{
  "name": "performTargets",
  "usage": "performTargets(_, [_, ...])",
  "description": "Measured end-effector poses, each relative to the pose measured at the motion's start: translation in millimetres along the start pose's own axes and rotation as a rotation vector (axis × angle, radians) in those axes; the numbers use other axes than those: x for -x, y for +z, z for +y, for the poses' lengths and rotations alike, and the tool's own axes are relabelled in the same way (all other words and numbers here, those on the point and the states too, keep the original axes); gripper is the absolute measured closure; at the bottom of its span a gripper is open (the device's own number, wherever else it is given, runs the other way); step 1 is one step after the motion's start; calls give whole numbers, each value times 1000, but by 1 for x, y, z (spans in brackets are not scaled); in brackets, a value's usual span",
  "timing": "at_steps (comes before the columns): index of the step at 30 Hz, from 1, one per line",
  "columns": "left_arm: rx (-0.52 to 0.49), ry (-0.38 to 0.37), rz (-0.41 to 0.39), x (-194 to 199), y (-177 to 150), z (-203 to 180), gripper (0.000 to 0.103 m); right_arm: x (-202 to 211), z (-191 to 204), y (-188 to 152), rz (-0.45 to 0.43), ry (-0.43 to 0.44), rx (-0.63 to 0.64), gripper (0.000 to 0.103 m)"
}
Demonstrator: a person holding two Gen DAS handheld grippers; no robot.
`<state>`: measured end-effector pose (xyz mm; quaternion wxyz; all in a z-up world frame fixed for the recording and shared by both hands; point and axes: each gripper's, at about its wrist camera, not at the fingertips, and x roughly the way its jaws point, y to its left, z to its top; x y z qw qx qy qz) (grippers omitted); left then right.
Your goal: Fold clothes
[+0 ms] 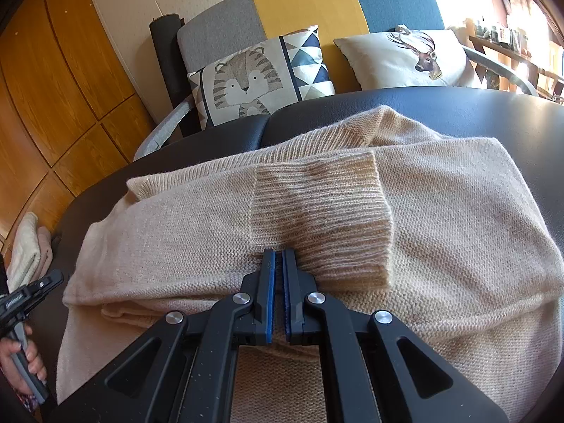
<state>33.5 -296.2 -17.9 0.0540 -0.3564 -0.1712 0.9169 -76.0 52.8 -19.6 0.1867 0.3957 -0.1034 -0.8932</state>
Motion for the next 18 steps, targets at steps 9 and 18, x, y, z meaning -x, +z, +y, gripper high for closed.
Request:
performTargets(9, [-56, 39, 71, -11, -18, -17, 88, 0, 0, -1, -2, 3, -3, 102])
performTargets(18, [93, -35, 47, 17, -33, 9, 86, 15, -5, -8, 10, 16, -1, 102])
